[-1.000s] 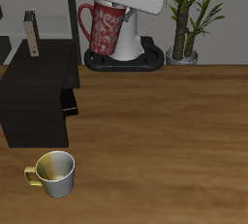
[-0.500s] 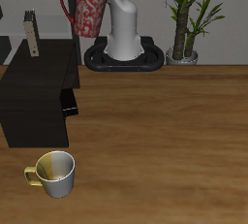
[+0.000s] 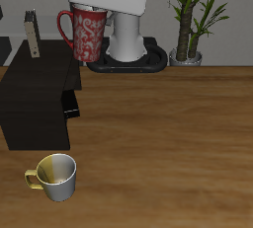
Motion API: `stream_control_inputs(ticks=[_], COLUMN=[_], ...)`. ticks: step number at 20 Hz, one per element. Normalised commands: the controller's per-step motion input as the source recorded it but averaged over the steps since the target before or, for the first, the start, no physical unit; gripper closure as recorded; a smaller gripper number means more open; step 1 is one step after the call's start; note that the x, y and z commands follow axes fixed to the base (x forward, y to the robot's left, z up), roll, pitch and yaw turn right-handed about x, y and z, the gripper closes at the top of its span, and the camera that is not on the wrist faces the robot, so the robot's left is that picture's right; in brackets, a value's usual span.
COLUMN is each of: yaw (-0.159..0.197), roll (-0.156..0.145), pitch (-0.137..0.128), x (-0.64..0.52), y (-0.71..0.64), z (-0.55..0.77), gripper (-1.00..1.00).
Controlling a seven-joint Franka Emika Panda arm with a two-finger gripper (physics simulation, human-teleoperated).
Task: Yellow book upright top shelf and black book top region shelf and red mug top shelf
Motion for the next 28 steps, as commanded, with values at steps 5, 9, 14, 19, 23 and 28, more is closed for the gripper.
stream_control_inputs(ticks=[5, 9, 14, 19, 23, 28], yaw=[0.004, -0.113, -0.060, -0.013, 0.000, 0.001], roll=[0.105, 0.125, 0.134, -0.002, -0.020, -0.017], pitch=[0.021, 0.112, 0.175, 0.007, 0.101, -0.047], x=[0.48, 0.19, 0.10, 0.00, 0.10, -0.11], y=[-0.03, -0.12, 0.04, -0.15, -0.26, -0.17], z=[0.21, 0.02, -0.29, -0.07, -0.24, 0.06], gripper=[1.00, 1.00, 1.00, 1.00, 1.00, 1.00])
